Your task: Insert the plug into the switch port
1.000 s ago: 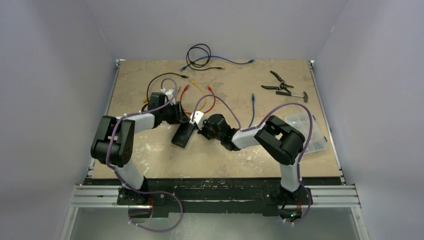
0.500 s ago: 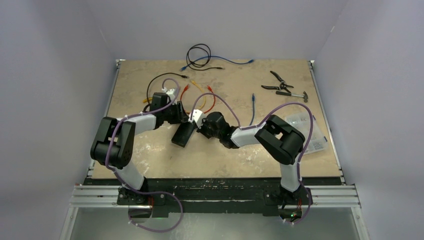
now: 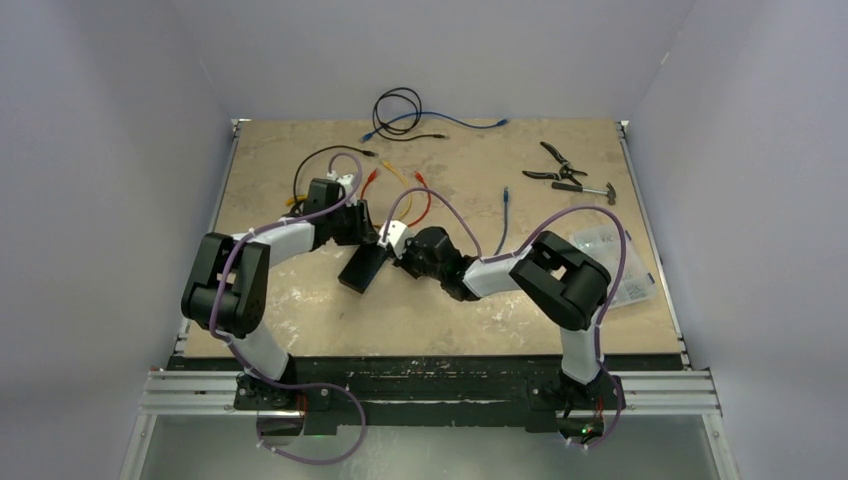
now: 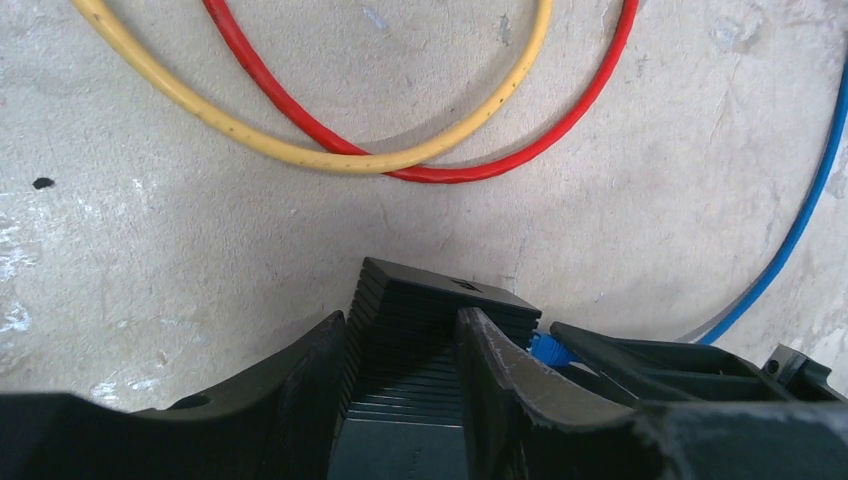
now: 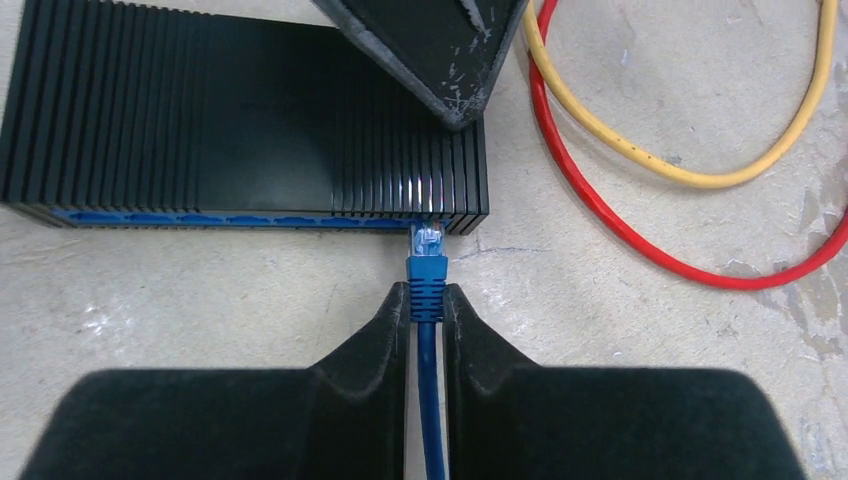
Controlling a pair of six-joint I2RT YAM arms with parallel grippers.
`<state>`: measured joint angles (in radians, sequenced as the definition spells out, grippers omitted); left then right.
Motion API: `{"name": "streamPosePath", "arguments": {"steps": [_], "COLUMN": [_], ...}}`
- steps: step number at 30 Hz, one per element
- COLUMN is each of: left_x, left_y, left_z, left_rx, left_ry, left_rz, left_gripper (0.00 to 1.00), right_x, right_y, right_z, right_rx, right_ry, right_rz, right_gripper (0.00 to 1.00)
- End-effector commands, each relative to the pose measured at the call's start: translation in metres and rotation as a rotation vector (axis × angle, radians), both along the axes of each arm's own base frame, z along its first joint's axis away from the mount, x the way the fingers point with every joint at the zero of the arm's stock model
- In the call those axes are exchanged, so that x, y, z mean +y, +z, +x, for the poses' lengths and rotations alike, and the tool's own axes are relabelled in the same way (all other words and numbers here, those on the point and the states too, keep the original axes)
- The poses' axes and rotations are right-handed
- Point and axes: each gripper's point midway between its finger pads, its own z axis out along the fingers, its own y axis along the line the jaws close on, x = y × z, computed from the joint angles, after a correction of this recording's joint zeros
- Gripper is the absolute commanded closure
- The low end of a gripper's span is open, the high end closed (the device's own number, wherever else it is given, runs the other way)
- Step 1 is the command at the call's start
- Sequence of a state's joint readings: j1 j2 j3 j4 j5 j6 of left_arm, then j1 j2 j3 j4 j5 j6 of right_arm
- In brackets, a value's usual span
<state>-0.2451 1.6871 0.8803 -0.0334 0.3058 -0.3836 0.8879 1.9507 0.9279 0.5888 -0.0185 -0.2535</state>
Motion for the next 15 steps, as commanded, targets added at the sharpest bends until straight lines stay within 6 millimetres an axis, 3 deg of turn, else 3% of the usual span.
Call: {"name": "streamPosePath", "arguments": {"steps": [1, 8, 15], "left_x": [0.017, 0.040, 0.052], "left_y": [-0.015, 0.003, 0.049], "left_z": [-0.005, 0.019, 0.034], "left_rx": [0.070, 0.006, -0.104], "left_ry": [0.015, 0.111, 0.178], "left_rz": [0.125, 0.145, 0.170], "left_gripper": [0.57, 0.51, 0.43], "right_x": [0.024, -0.009, -0.056], "right_y": [0.084, 0.088, 0.101], "right_z": [-0.002, 0.001, 0.005], "right_rx": [-0.147, -0.160, -0.147], "right_ry": [0.043, -0.057, -0.211], "right_rz": [0.225, 0.198, 0.210], "right_gripper": [0.82, 0.57, 0.32]}}
